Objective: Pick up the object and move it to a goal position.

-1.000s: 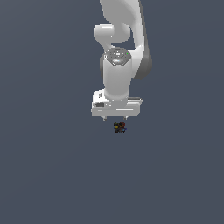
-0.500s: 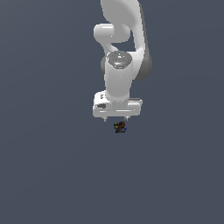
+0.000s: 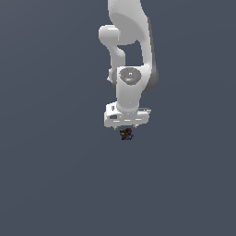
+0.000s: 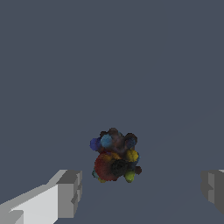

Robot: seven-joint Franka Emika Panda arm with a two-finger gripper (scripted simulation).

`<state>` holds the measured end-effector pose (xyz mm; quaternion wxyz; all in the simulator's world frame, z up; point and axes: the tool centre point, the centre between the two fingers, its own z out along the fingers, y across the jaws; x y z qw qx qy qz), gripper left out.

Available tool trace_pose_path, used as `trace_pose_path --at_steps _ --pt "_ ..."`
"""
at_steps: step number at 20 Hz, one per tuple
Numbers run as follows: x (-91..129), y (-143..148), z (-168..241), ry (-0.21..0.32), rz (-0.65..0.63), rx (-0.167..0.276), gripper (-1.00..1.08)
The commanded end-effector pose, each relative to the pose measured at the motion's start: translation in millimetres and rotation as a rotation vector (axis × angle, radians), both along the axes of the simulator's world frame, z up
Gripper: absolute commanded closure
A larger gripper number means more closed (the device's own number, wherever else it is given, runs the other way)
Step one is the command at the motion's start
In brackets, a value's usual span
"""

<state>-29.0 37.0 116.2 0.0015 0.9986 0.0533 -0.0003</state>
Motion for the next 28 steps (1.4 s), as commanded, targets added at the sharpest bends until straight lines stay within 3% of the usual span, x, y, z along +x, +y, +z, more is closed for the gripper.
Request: trace_pose_path --at_steps 1,9,16,28 --pt "-8 5 -14 0.0 0.016 0.001 -0.92" --pt "-21 12 -35 0.0 0.042 0.003 -0.92" --pt "-22 12 -41 0.001 0.041 0.003 -0.92" --pt "-23 12 -86 0.0 0.043 0.003 -0.92"
